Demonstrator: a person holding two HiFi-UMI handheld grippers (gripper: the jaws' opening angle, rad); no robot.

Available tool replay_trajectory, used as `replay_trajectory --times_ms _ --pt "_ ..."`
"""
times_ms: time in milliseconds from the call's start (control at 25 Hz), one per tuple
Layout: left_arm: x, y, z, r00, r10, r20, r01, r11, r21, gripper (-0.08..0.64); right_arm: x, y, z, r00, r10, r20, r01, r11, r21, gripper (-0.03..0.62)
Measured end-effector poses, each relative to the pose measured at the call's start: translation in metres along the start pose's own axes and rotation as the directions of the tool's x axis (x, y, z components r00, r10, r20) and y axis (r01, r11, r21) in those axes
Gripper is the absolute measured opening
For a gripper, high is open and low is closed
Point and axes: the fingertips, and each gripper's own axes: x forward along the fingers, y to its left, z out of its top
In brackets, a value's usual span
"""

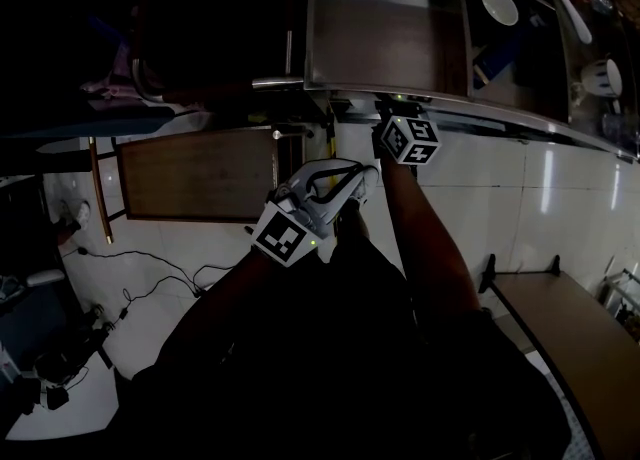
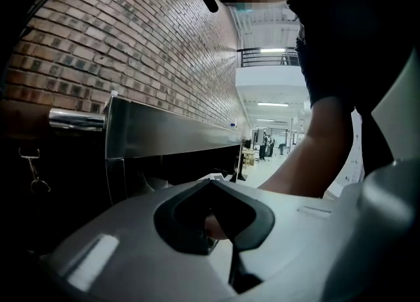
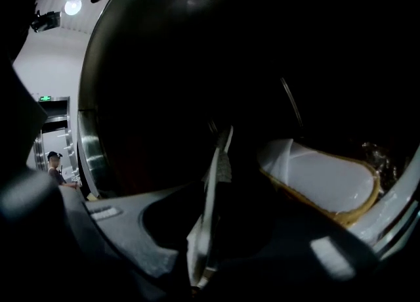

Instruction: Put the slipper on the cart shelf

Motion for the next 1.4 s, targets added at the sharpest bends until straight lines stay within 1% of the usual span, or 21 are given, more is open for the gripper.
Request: replay_trajectory --times_ms 80,240,320,400,440,480,600,720,920,1120,1240,1400 --pt "0.000 -0.002 -0.002 1.000 -0.003 -0.008 0.003 1.000 0.000 0.002 0.002 -0.003 0.001 1.000 -0.020 0.007 0.020 1.000 0.005 0.065" --pt "-0.001 -0.005 -0.005 1.000 -0.003 -0.013 0.002 1.000 -0.009 0.002 0.004 -0.010 -0.003 0.998 -0.064 -0.024 0.063 0.997 -0.049 0.093" --pt "-0.001 -0.006 -0.005 1.000 -0.004 -0.012 0.003 1.000 -0.010 0.002 0.005 -0.013 -0.004 0.994 -0.093 -0.049 0.087 0.990 -0.115 0.138" --pt "-0.002 -0.006 -0.005 1.000 -0.005 -0.011 0.005 1.000 -0.011 0.002 0.004 -0.016 -0.003 0.989 -0.136 -0.060 0.123 0.975 -0.185 0.234" --pt "-0.002 -0.006 -0.006 1.000 -0.005 -0.011 0.005 1.000 -0.012 0.002 0.003 -0.018 -0.002 0.986 -0.157 -0.058 0.142 0.967 -0.210 0.274" --pt "-0.003 -0.006 -0.006 1.000 -0.005 -0.012 0.004 1.000 -0.014 0.002 0.001 -0.020 -0.001 0.983 -0.176 -0.055 0.159 0.960 -0.230 0.298" --pt "-0.005 -0.006 -0.006 1.000 0.000 -0.007 0.000 1.000 -0.020 0.002 -0.002 -0.024 0.004 0.976 -0.212 -0.046 0.193 0.945 -0.263 0.334" --pt "-0.008 -0.004 -0.003 1.000 0.000 0.004 0.000 1.000 -0.016 0.002 -0.008 -0.023 0.010 0.975 -0.218 -0.048 0.197 0.940 -0.279 0.339" --pt "-0.022 0.000 0.003 1.000 0.001 0.021 -0.001 1.000 -0.005 0.002 -0.033 -0.013 0.007 0.978 -0.190 -0.083 0.158 0.942 -0.297 0.339" --pt "-0.045 0.008 0.013 0.999 0.011 0.039 -0.011 1.000 -0.008 0.002 -0.072 0.016 0.007 0.986 -0.137 -0.099 0.099 0.942 -0.319 0.339" --pt "-0.061 0.011 0.017 0.998 0.008 0.056 -0.007 1.000 -0.007 0.002 -0.096 0.048 0.006 0.992 -0.078 -0.097 0.042 0.944 -0.327 0.336" --pt "-0.084 0.012 0.022 0.997 -0.016 0.072 0.017 1.000 -0.007 0.002 -0.127 0.109 0.012 0.996 0.033 -0.083 -0.057 0.946 -0.318 0.325"
